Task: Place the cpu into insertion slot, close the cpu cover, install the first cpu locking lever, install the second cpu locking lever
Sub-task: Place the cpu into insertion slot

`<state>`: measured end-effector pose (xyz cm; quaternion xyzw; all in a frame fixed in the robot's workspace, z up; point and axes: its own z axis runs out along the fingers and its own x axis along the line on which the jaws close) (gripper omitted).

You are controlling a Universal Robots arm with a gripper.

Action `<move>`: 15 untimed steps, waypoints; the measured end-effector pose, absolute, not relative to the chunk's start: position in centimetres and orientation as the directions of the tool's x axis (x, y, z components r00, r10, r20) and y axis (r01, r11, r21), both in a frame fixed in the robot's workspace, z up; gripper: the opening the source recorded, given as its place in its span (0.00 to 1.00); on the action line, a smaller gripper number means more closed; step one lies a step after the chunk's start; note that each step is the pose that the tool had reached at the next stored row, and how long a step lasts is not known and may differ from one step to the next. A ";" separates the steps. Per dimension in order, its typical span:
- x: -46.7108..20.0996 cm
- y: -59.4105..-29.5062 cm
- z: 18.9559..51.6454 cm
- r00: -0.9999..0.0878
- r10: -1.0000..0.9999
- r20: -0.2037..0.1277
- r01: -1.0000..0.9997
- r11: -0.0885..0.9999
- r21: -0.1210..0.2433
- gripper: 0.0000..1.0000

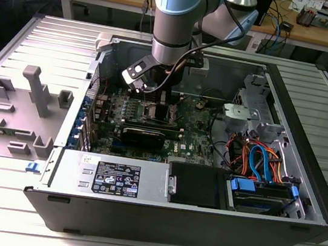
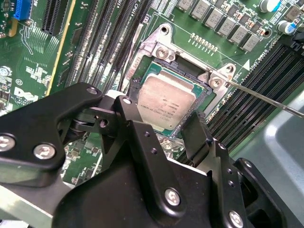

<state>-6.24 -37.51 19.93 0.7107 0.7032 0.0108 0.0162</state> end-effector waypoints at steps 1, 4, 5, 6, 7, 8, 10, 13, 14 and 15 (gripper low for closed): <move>-6.2 -37.5 19.9 0.011 1.000 -0.007 0.999 -0.011 0.038 0.62; -6.2 -37.4 19.8 0.011 1.000 -0.004 0.999 -0.011 0.038 0.62; -6.2 -37.4 19.8 0.012 1.000 -0.003 0.999 -0.012 0.038 0.62; -6.2 -37.4 19.7 0.014 1.000 -0.003 0.999 -0.014 0.038 0.62; -6.2 -37.4 19.7 0.017 1.000 -0.003 0.999 -0.017 0.038 0.62; -6.2 -37.4 19.6 0.020 1.000 -0.002 0.999 -0.020 0.038 0.62; -6.2 -37.4 19.5 0.035 0.999 -0.002 0.999 -0.035 0.038 0.62; -6.3 -37.4 19.5 0.047 0.999 0.000 0.998 -0.047 0.038 0.62; -6.3 -37.4 19.5 0.049 0.999 0.000 0.998 -0.049 0.038 0.62; -6.3 -37.4 19.5 0.050 0.999 0.000 0.998 -0.050 0.038 0.62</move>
